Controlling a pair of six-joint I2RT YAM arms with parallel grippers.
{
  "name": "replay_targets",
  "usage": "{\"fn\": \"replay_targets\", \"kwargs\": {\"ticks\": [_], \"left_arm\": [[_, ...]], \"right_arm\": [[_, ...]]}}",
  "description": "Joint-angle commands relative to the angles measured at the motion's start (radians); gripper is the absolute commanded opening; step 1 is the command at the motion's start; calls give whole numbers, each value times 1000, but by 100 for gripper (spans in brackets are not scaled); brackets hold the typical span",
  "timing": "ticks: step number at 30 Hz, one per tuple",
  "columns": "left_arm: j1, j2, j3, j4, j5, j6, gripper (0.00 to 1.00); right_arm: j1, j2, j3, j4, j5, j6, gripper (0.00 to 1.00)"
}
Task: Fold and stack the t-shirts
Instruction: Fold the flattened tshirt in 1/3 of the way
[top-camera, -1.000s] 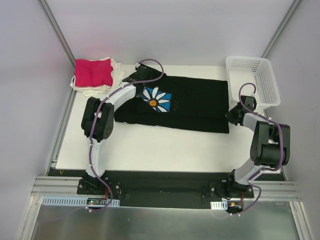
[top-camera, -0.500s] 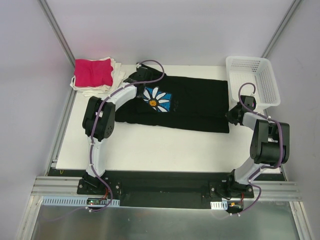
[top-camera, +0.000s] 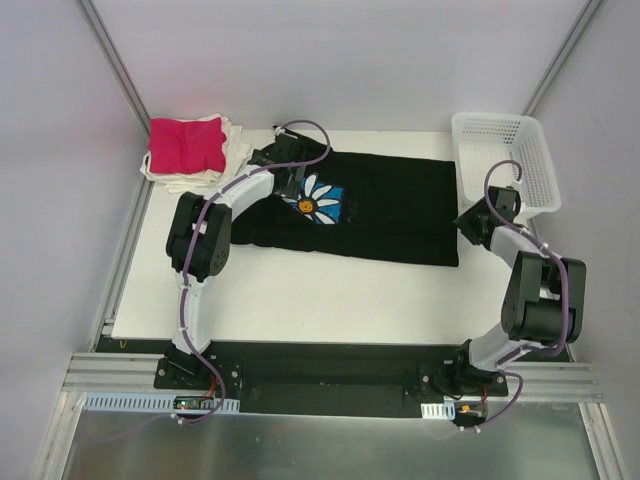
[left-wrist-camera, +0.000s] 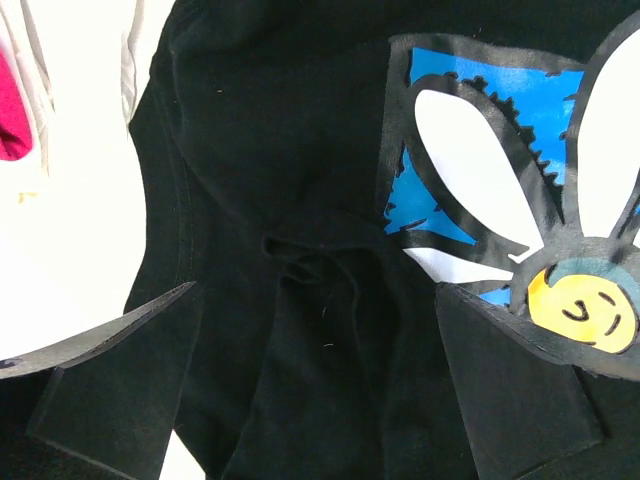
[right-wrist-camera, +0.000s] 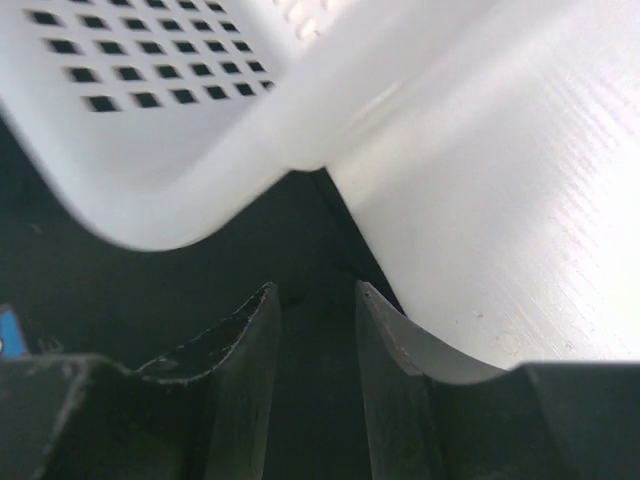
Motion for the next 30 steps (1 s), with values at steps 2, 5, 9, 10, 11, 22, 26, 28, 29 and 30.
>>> {"fn": "replay_targets", "kwargs": {"ticks": [2, 5, 9, 10, 11, 22, 26, 28, 29, 30], "left_arm": [[-38, -138, 39, 16, 6, 11, 99], [-72, -256, -11, 12, -22, -1, 99], [-118, -435, -222, -10, -28, -125, 99], [-125, -506, -264, -13, -22, -154, 99], [-132, -540, -306, -13, -14, -182, 99], [-198, -673, -547, -11, -69, -389, 99], [-213, -690, -604, -10, -133, -483, 99], [-213, -721, -660, 12, -161, -559, 99], [-213, -733, -680, 27, -178, -576, 99], [-216, -759, -708, 39, -187, -599, 99]], "right_arm": [[-13, -165, -21, -13, 59, -31, 39], [-11, -233, -29, -22, 30, -26, 39], [82, -273, -32, 26, -44, -8, 38], [114, -270, -10, 29, -47, -8, 37], [145, -232, 11, 30, -64, -9, 37], [548, 231, 376, 44, -232, 70, 37], [616, 353, 505, 15, -280, 78, 36], [651, 405, 565, 4, -292, 81, 36], [676, 423, 585, -14, -308, 81, 37], [688, 439, 608, -22, -318, 80, 37]]}}
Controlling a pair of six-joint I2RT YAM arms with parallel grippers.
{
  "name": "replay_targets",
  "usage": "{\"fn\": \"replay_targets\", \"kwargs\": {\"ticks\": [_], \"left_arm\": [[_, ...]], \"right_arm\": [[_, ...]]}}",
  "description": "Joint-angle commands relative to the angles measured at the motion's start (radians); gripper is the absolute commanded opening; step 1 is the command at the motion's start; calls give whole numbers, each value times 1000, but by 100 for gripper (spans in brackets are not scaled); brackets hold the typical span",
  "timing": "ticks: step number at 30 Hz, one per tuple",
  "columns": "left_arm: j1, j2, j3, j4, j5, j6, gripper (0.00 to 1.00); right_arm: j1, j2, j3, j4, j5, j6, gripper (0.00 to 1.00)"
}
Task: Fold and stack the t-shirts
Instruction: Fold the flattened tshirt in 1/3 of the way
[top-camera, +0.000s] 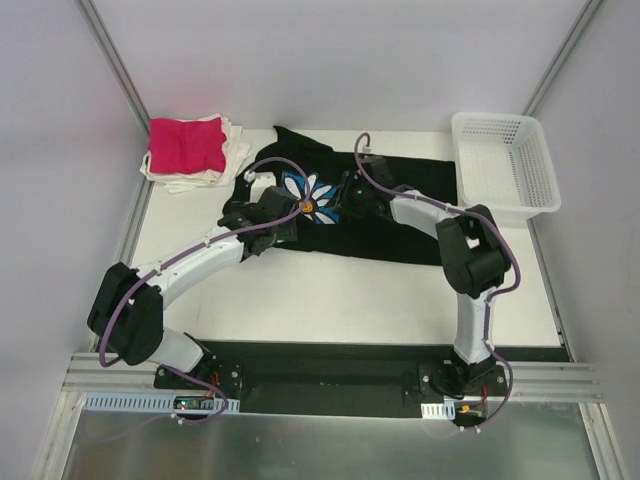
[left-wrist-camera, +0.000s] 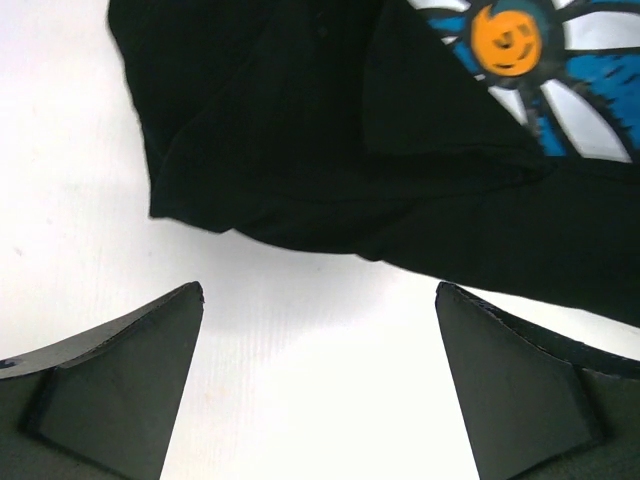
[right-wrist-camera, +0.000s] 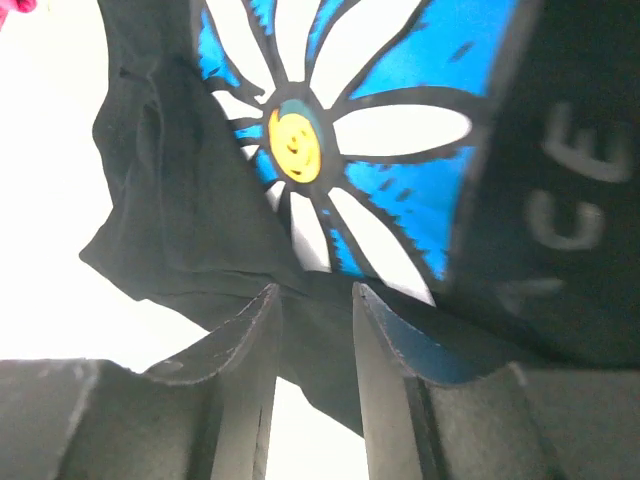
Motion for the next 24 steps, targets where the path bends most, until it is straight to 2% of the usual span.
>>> {"fn": "replay_targets", "kwargs": {"ticks": [1, 7, 13, 18, 24], "left_arm": [[-7, -94, -85, 57, -114, -153, 99], [-24, -159, -85, 103, -223, -65, 99], [-24, -206, -68, 107, -312, 20, 99], [-24, -266, -88, 107, -331, 43, 99], [-25, -311, -102, 108, -335, 60, 99]], "right_arm": [[62, 54, 136, -38, -76, 11, 37], [129, 84, 182, -59, -166, 14, 39], [173, 117, 251, -79, -202, 9, 52], [204, 166, 300, -75, -202, 14, 61], [221, 265, 386, -70, -216, 34, 61]]}}
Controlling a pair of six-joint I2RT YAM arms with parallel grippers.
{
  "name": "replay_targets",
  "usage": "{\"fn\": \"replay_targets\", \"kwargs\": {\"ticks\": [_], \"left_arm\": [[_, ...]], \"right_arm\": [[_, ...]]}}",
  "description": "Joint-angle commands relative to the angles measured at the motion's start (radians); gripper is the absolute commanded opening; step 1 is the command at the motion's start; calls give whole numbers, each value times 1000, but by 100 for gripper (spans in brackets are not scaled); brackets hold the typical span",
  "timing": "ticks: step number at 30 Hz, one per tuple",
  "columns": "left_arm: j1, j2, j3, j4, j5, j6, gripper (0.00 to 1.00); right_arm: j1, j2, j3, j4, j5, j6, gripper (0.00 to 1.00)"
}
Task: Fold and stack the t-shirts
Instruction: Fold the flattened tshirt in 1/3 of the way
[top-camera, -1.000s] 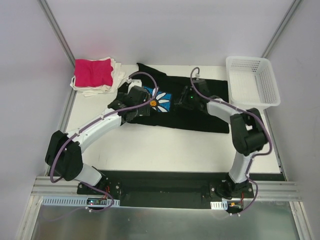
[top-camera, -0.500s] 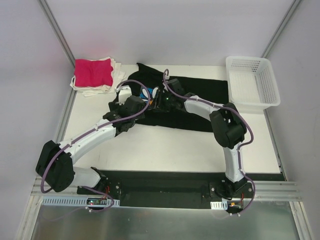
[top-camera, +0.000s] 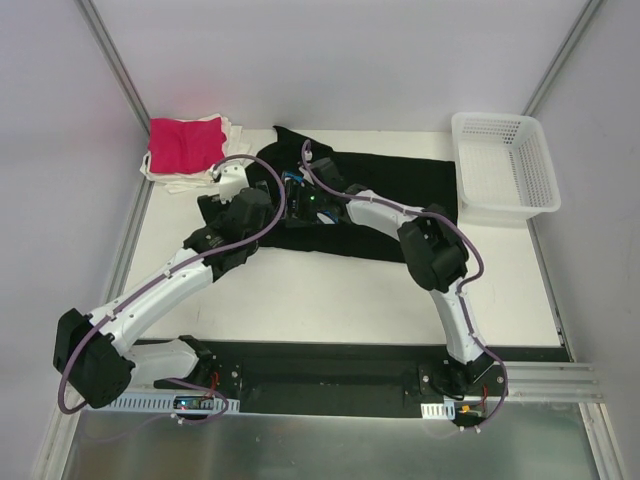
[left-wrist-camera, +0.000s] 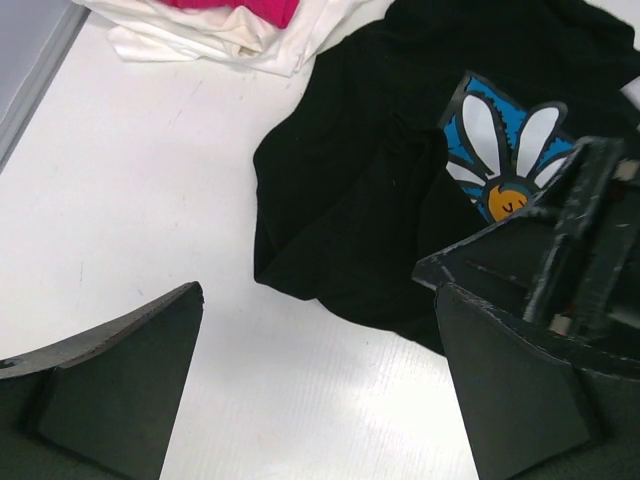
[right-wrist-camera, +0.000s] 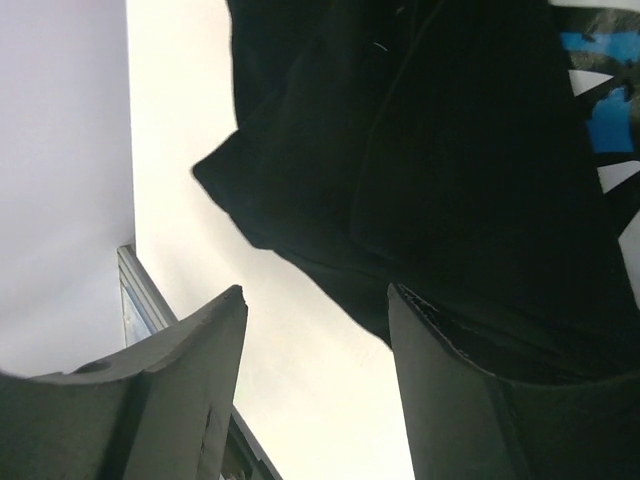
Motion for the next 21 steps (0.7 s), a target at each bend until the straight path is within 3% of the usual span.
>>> {"fn": "replay_targets", "kwargs": {"ticks": [1, 21], "left_arm": [[-7, -43, -7, 23, -47, 34, 99], [-7, -14, 2, 43, -37, 89, 99]], "right_arm": [[13, 54, 62, 7, -22, 27, 61], [-16, 117, 95, 46, 25, 67, 55]]}}
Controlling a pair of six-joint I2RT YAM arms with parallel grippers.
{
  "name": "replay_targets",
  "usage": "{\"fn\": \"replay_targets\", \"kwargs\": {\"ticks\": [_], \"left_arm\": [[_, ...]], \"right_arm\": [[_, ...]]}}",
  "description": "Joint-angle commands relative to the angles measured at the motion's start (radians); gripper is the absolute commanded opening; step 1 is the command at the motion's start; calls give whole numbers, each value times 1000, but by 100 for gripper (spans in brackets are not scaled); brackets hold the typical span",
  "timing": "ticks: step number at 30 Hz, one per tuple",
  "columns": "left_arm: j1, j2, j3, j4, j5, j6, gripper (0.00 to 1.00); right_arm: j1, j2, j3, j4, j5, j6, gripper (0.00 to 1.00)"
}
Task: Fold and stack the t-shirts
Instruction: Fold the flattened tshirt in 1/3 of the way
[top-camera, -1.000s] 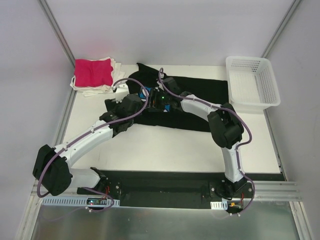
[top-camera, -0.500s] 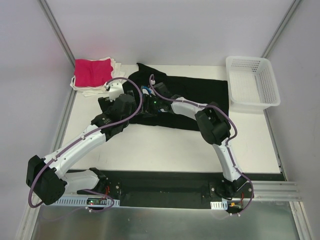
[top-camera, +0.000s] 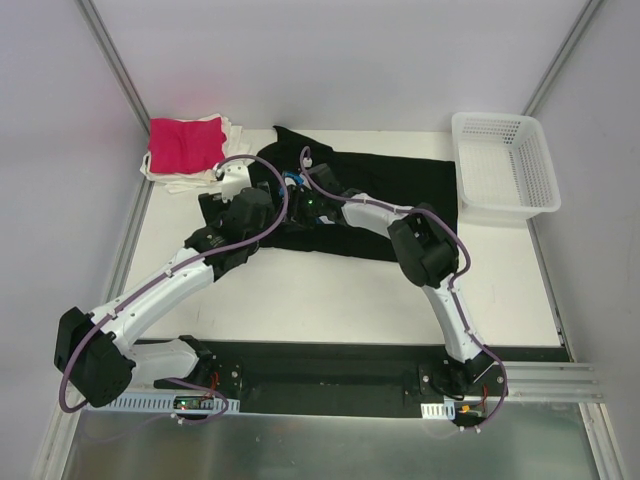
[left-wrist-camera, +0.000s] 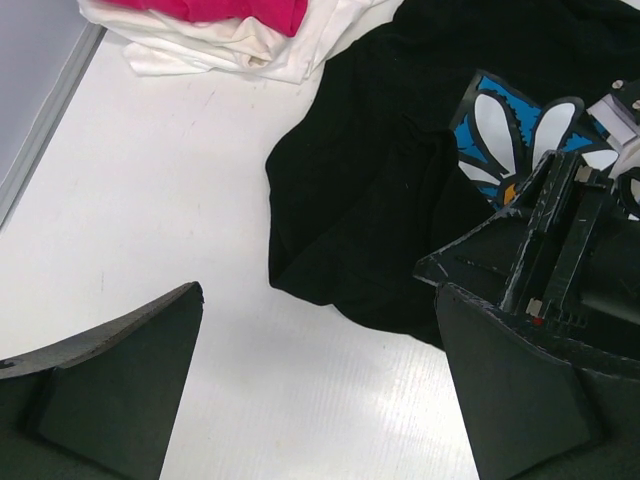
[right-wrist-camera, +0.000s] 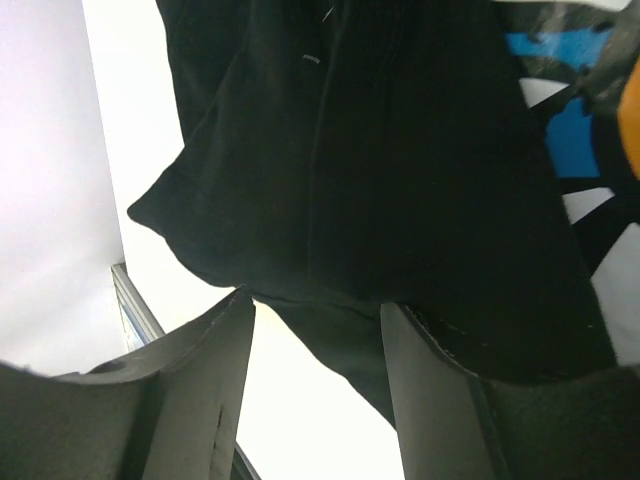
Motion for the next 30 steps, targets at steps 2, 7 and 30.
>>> {"fn": "replay_targets", "kwargs": {"ticks": [2, 7, 30], "left_arm": [[-7, -5, 1, 31, -14, 31, 99], [-7, 4, 4, 34, -8, 37, 99], [-5, 47, 3, 46, 10, 42, 99]], "right_arm": [[-31, -6, 47, 20, 32, 9, 53], [-60, -10, 40, 19, 53, 9, 48], [-56, -18, 50, 17, 47, 26, 45]]}}
